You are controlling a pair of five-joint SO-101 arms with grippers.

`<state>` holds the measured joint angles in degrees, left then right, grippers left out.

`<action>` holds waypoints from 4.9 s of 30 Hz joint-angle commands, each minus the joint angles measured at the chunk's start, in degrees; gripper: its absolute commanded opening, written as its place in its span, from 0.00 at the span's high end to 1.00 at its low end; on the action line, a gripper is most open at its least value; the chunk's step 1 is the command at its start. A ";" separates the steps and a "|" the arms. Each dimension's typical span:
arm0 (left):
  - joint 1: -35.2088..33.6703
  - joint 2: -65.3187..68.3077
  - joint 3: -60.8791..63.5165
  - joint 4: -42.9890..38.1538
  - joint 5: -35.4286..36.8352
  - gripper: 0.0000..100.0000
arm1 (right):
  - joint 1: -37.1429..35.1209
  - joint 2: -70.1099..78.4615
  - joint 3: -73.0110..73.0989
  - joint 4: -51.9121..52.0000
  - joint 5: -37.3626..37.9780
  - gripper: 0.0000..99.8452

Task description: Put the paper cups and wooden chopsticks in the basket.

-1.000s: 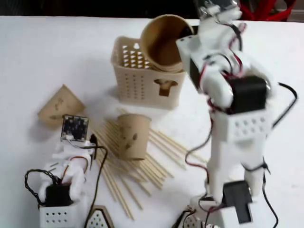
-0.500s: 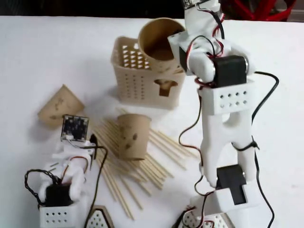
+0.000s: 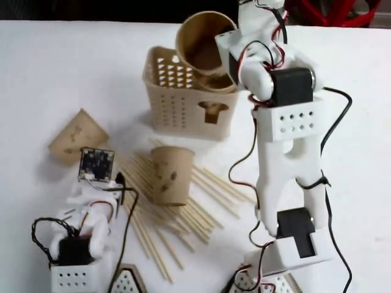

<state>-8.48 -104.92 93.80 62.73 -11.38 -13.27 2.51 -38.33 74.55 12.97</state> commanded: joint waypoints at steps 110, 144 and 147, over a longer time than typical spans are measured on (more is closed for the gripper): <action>-10.51 0.40 0.62 -8.35 -0.44 0.84 | -27.47 26.86 8.62 23.96 8.97 0.98; -10.51 0.40 0.62 -8.35 -0.44 0.84 | -30.20 -20.62 6.77 23.60 8.70 0.98; -10.51 0.40 0.62 -8.35 -0.44 0.84 | -28.70 -20.70 0.53 22.37 8.88 0.98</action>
<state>-18.51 -104.92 95.12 55.60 -11.38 -43.52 -16.04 -31.30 98.29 21.41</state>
